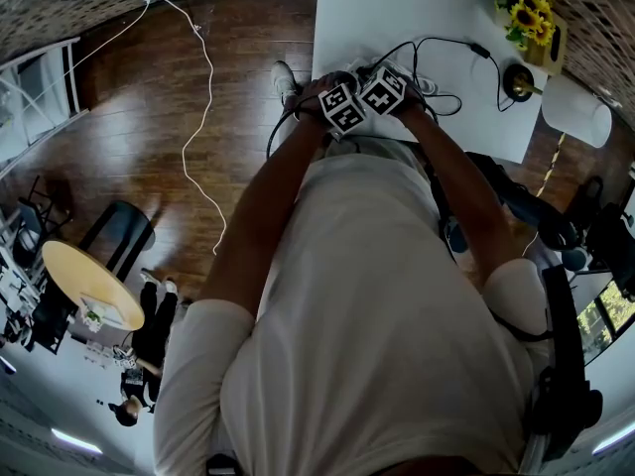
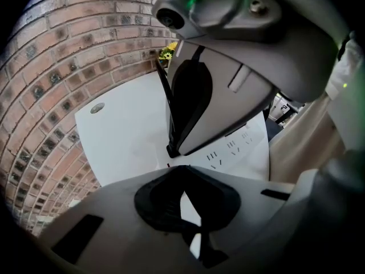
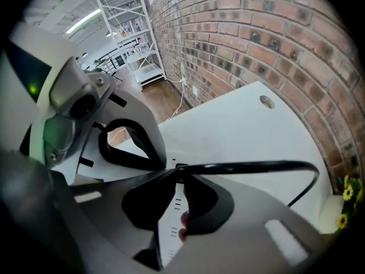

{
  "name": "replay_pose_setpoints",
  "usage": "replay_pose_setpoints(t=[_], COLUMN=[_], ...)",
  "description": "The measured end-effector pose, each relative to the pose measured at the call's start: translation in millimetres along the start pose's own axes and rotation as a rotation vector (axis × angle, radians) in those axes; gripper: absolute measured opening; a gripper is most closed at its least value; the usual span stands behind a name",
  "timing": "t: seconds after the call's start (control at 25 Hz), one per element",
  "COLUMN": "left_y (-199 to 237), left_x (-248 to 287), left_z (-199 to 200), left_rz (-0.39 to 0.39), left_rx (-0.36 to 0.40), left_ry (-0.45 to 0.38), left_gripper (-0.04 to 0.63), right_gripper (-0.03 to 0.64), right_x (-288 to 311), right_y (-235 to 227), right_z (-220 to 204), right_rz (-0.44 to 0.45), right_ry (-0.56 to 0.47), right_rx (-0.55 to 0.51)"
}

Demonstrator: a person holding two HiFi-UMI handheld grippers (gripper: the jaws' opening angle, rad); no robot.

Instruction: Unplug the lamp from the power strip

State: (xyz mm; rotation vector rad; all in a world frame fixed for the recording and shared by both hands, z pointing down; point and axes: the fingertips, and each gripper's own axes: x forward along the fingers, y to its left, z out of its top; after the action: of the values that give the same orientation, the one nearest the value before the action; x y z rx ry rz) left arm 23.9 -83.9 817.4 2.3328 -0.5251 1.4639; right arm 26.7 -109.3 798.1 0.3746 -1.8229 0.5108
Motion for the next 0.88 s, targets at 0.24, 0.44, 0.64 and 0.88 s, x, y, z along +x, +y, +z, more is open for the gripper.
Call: replay_pose_setpoints(t=[0.24,0.44,0.64,0.88], left_y=[-1.5,-2.4,-4.2,-3.9], left_x=[0.9,1.1,-0.4,-0.6], left_z=[-0.7,-0.4,1.8,1.2], left_rz=[-0.035,-0.076,-0.075,-0.077], left_rx=[-0.039,-0.075,-0.056,-0.034], left_ry=[-0.002,0.001,0.016,0.021], left_gripper=[0.005,0.003,0.005,0.005], right_gripper=[0.043,0.044,0.048,0.048], right_x=[-1.5,-1.3,-5.3,-5.1], right_y=[2.6,2.9,2.8,4.2], right_z=[-2.2,-4.6,-5.5,-4.7], right_rz=[-0.006,0.032,0.034,0.045], right_ry=[-0.060,0.008,-0.014,0.003], right_rx=[-0.015,0.000,0.013,0.017])
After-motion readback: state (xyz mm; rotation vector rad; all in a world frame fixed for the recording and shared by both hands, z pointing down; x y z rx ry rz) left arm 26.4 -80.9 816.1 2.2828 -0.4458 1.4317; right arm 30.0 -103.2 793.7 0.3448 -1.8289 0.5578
